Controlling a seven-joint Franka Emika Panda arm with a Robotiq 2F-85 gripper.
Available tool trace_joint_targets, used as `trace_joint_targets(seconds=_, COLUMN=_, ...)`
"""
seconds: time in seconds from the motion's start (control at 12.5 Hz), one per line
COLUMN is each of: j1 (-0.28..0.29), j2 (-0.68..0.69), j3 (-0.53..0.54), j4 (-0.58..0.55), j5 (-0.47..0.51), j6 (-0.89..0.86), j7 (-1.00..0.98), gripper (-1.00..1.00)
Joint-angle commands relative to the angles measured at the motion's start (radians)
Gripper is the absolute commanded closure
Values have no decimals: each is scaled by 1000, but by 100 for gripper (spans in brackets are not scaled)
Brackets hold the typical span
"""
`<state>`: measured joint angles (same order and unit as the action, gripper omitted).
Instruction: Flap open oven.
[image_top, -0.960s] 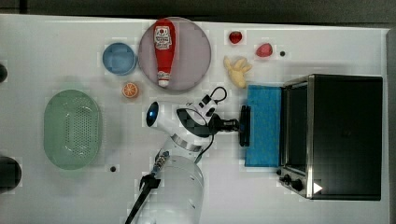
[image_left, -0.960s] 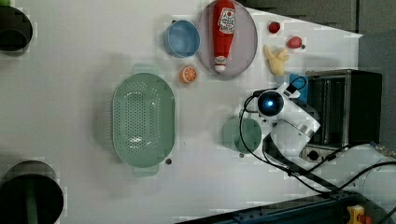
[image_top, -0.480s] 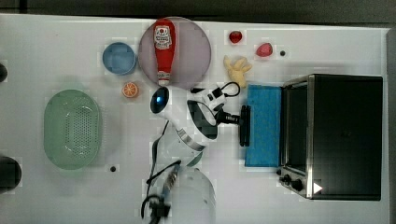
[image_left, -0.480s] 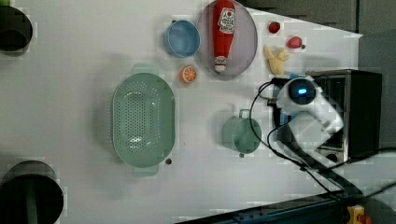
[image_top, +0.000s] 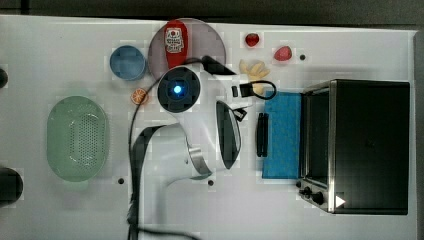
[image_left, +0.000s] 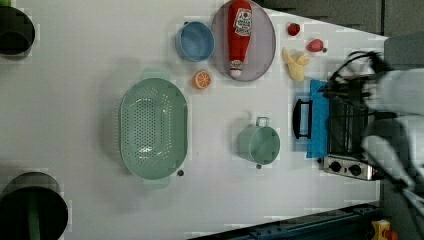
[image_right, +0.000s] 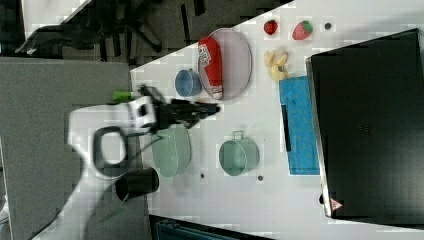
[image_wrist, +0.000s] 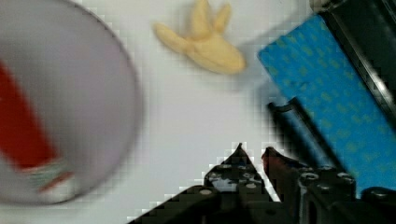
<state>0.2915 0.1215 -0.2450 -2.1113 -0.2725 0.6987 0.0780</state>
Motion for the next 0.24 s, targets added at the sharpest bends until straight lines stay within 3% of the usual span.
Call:
trace_joint_targets(seconds=0.08, j1=-13, j2=-85, j3=-12, j4=1, j5=144, j6=-67, j7=42, gripper=65)
trace_joint_targets(seconds=0.24, j1=-13, j2=-161, j3=-11, j4=5, j5=221, j6=-92, j7=48, gripper=65)
